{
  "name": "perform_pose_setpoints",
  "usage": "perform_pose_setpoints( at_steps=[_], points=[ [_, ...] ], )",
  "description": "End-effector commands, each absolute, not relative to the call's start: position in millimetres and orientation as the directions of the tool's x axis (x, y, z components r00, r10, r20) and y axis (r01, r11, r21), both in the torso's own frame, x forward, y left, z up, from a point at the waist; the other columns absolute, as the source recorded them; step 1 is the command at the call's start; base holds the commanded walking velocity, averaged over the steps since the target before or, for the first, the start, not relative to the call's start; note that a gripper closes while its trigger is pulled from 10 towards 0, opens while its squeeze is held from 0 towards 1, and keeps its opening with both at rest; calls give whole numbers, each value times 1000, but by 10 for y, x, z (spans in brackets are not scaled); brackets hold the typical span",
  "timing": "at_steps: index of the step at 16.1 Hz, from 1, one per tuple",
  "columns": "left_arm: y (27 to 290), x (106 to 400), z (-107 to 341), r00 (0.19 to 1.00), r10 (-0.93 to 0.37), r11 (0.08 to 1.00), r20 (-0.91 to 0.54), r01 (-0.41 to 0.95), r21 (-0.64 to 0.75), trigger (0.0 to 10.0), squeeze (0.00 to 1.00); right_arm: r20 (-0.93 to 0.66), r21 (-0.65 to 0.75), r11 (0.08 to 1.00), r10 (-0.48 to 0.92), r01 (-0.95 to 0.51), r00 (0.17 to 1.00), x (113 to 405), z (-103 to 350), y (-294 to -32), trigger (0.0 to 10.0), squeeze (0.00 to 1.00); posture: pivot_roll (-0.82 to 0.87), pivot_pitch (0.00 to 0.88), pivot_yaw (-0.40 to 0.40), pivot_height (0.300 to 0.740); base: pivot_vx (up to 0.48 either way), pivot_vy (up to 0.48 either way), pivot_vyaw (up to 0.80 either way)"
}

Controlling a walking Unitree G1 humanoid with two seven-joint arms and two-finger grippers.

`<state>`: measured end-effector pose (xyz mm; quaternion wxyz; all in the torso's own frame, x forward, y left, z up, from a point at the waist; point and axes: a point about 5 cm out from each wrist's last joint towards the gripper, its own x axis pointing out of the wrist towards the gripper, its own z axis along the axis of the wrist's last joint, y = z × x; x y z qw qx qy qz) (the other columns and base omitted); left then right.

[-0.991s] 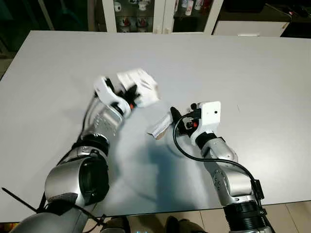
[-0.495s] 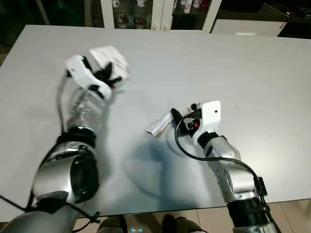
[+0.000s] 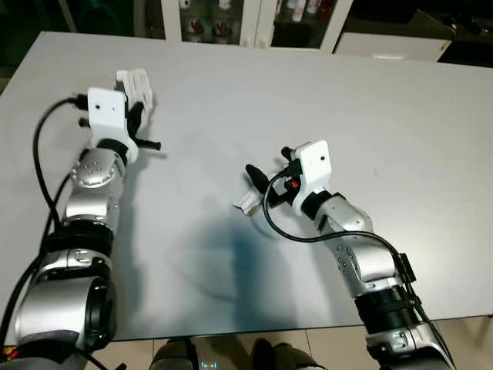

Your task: Picking trash to rubbish bin

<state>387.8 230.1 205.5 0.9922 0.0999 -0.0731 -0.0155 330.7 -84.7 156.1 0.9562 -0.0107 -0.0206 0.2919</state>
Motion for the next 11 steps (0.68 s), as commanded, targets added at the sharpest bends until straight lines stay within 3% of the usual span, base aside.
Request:
perform_pose_setpoints(
  at_steps=[1,4,6,7,8,11],
  points=[
    [2253,3879,2098,986,-72,964,148,31,264,10000,0,28,-43,817,576,-575,817,3314,1530,-848,10000,1000,-45,140,-94,740,0,0,0],
    [2247,3898,2218,981,-98,923,166,27,384,10000,0,43,-82,789,614,-610,788,3343,1560,-824,10000,1000,-46,130,-66,740,0,0,0],
    [2242,3912,2235,981,-100,925,164,31,379,10000,0,59,-173,729,679,-663,732,3313,1596,-824,10000,1000,-47,130,-56,740,0,0,0],
    [2239,3914,2233,982,-104,921,160,34,388,10000,0,43,-223,692,711,-687,702,3301,1594,-835,10000,847,-48,130,-54,740,0,0,0],
    [2234,3914,2230,982,-105,921,159,35,388,10000,0,29,-254,660,736,-707,677,3296,1588,-859,10000,0,-48,131,-54,740,0,0,0],
    [2225,3913,2223,982,-113,914,154,42,404,10000,0,54,-298,635,757,-712,652,3329,1672,-950,10000,0,-43,134,-53,740,0,0,0]
  ],
)
